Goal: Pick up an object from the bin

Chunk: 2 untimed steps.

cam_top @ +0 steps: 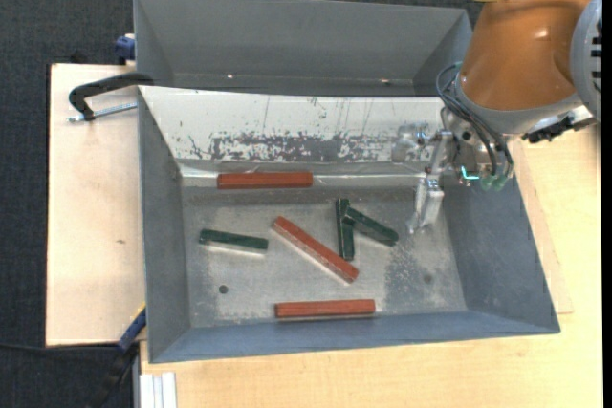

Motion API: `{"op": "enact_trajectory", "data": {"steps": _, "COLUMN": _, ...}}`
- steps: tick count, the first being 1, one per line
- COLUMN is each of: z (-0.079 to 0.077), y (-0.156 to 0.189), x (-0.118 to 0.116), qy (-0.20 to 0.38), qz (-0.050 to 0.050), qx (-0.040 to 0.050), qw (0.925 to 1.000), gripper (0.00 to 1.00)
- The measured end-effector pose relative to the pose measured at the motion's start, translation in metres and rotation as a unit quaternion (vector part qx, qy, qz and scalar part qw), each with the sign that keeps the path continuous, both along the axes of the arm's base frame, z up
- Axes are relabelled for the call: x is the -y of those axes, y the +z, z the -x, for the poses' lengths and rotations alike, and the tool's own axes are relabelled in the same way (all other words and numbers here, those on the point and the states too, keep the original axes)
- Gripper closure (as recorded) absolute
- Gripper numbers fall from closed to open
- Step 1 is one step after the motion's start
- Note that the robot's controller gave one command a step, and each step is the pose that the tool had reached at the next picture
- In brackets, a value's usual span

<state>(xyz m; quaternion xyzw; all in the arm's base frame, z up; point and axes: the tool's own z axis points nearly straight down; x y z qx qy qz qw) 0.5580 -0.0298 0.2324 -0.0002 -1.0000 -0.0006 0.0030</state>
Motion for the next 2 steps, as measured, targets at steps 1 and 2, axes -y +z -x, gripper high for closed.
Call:
{"op": "enact_trajectory", "data": {"steps": 1, "z": 0.0, "y": -0.035, "x": -0.006, "qy": 0.044, "qz": 0.0, "qx": 0.0061, "qw": 0.999, "gripper": 0.0}}
{"op": "enact_trajectory", "data": {"steps": 2, "z": 0.004, "y": -0.083, "x": -0.013, "qy": 0.093, "qz": 0.0, "qx": 0.0048, "qw": 0.9956, "gripper": 0.0}}
